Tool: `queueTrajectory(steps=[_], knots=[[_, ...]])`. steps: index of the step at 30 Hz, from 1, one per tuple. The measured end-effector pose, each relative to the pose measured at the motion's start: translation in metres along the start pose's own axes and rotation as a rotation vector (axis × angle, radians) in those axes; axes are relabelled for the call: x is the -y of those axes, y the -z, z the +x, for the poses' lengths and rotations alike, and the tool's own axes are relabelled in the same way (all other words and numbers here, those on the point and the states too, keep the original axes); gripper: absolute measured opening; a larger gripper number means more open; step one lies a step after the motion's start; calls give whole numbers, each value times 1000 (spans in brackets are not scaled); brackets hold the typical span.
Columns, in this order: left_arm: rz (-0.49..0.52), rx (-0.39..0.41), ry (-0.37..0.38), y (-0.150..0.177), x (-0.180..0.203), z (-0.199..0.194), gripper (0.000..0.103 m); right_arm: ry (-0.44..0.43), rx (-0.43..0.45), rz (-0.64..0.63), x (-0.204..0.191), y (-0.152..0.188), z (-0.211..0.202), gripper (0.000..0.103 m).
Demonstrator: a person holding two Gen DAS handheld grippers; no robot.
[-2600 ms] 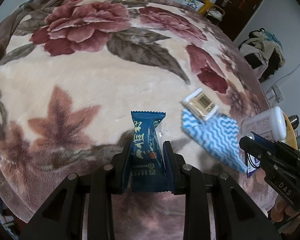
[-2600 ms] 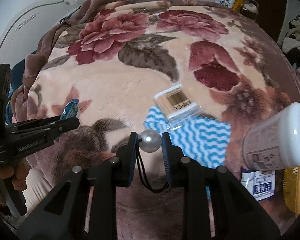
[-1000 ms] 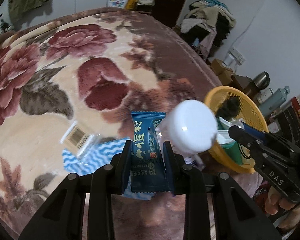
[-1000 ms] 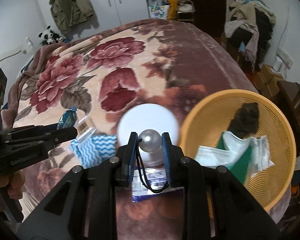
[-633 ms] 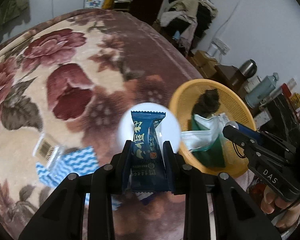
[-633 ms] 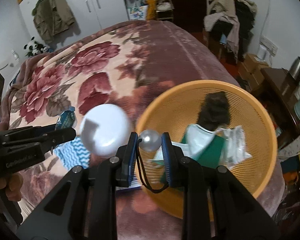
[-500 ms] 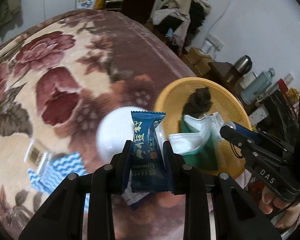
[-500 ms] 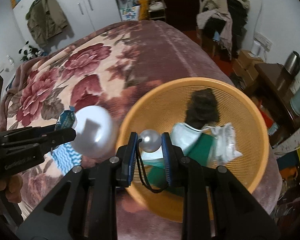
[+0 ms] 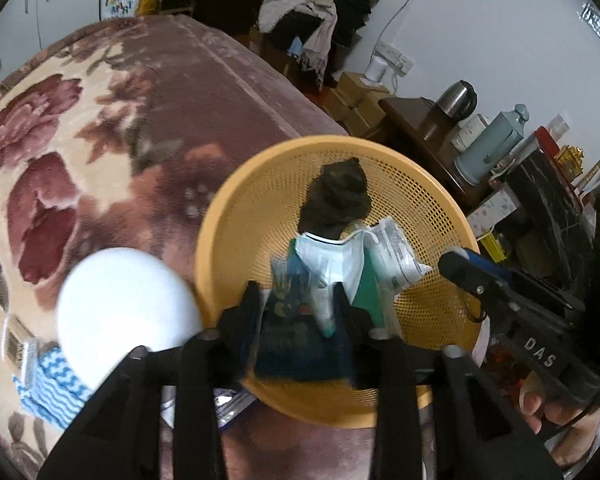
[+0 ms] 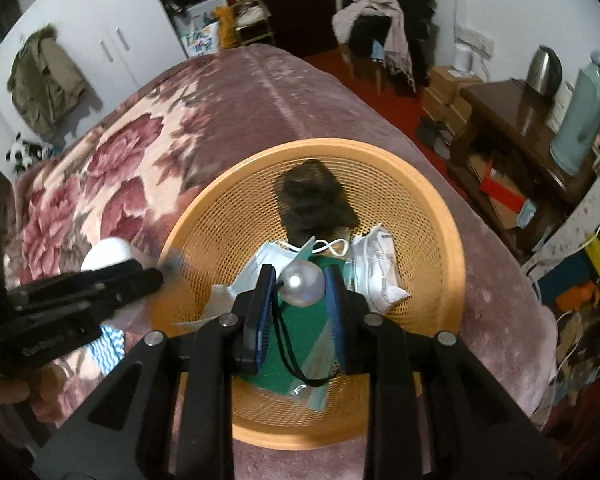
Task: Organize soft objects
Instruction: 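Open both tools to drop the candy packet and hair tie into the basket, then move both tools back over the blanket toward the wavy cloth and swab box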
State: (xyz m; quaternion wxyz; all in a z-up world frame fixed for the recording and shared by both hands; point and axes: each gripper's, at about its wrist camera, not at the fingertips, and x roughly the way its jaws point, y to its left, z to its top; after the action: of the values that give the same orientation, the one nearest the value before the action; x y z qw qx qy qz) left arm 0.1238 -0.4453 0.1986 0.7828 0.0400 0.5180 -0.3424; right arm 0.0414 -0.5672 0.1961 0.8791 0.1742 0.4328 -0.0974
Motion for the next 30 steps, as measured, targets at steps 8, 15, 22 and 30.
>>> queueTrajectory(steps=[8, 15, 22, 30], knots=[[-1, 59, -31, 8, -5, -21, 102, 11, 7, 83, 12, -1, 0, 100], [12, 80, -66, 16, -10, -39, 102, 38, -23, 55, 3, 5, 1, 102], [-11, 73, -70, 26, -20, -44, 102, 46, -27, 51, -1, 9, -6, 102], [-20, 86, -67, 29, -23, -52, 102, 47, -16, 36, -11, 8, -12, 102]])
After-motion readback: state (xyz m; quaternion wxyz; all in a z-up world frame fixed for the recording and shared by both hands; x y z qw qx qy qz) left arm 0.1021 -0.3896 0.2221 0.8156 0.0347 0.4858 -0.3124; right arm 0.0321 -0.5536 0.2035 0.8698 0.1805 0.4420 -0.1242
